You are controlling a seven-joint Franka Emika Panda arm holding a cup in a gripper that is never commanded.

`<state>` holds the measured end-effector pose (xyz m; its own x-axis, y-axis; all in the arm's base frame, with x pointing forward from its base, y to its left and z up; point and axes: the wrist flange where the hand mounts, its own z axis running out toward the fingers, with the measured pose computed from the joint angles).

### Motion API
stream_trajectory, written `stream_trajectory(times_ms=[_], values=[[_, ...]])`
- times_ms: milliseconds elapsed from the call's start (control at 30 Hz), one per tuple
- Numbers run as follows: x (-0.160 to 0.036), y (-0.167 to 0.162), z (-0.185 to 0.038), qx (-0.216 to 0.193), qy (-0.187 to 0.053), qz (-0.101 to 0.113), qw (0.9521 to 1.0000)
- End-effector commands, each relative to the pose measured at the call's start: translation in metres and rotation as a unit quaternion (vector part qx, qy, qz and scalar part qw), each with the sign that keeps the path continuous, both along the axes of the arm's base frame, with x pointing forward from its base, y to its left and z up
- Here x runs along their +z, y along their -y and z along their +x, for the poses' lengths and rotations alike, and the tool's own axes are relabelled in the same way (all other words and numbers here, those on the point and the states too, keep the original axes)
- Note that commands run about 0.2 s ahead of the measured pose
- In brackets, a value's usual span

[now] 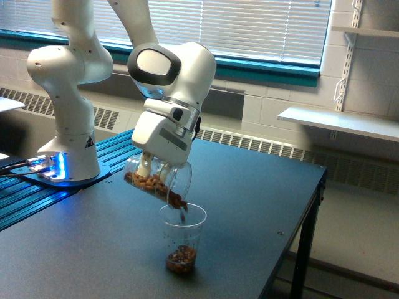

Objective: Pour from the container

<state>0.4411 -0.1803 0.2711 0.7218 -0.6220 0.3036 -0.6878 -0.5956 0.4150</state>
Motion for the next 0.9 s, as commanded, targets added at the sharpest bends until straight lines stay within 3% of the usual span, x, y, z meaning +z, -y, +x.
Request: stream_trajectory(times_ms=[33,900], values=[[0.002,-0.002,0.005,0.011,-0.008,-0.003,0.9999],[0.001,-0.008,0.018,0.031,-0.033,-0.008,0.999]])
